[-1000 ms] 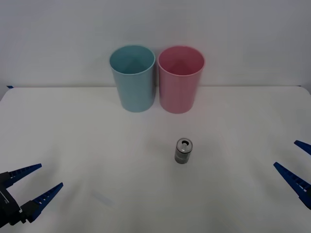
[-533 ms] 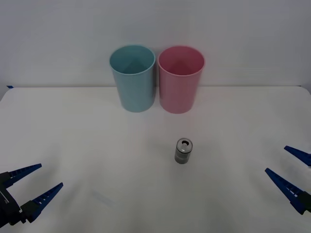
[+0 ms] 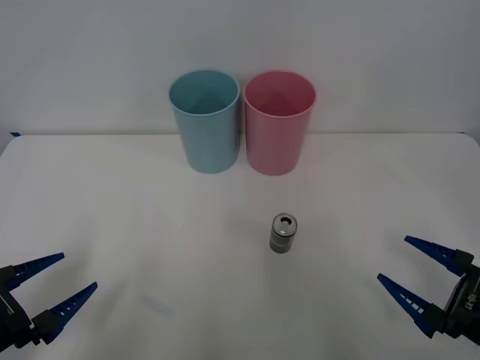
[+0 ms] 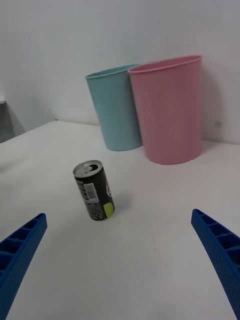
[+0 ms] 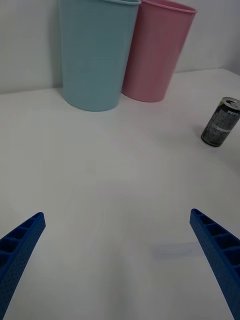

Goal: Grasp the object on the table and drop it into the matching bin: aluminum can to the light blue bin, PET bottle to the pink bin.

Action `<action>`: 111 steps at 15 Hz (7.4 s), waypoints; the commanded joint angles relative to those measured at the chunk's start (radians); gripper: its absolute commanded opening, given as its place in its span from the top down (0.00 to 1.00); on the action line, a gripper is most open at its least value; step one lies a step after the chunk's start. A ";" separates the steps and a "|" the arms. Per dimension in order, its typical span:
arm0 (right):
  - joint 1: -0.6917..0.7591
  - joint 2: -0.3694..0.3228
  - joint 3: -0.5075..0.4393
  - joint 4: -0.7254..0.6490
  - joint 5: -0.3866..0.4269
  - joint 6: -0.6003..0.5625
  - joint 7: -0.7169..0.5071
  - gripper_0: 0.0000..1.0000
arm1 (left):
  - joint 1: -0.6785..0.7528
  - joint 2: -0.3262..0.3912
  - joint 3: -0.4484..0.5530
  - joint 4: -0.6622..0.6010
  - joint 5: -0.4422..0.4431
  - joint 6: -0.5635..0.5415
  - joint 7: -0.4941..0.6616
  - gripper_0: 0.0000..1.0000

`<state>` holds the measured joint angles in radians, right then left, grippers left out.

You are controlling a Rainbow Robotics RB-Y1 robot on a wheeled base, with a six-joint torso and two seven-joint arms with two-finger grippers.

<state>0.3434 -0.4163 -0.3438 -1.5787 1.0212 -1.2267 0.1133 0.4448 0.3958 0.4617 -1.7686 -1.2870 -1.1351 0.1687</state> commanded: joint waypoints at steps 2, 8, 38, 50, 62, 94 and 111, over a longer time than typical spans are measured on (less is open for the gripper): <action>-0.060 0.001 0.063 0.071 0.008 0.004 0.128 0.00 | 0.000 0.000 0.000 0.000 0.000 0.000 0.000 0.00; -0.149 0.004 0.183 0.172 0.008 0.067 0.198 0.00 | 0.000 0.000 0.000 0.000 0.000 0.000 0.000 0.00; -0.373 0.188 0.508 0.267 0.155 0.558 0.247 0.00 | 0.000 0.000 0.000 0.000 0.000 0.000 0.000 0.00; -0.374 0.191 0.517 0.267 0.149 0.576 0.255 1.00 | 0.000 0.000 0.000 0.000 0.000 0.000 0.000 0.00; -0.330 0.139 0.500 0.154 0.071 0.573 0.220 1.00 | 0.000 0.000 0.000 0.000 0.000 0.000 0.000 0.00; -0.810 -0.084 0.704 -0.110 0.108 0.825 -0.319 1.00 | 0.000 0.000 0.000 0.000 0.000 0.000 0.000 0.00; -1.294 0.214 0.769 0.568 0.252 1.000 -0.299 0.97 | 0.000 0.000 0.000 0.000 0.000 0.000 0.000 0.00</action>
<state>-0.9444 -0.2087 0.4141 -1.0214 1.2731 -0.2530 -0.1871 0.4449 0.3958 0.4617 -1.7687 -1.2870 -1.1351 0.1687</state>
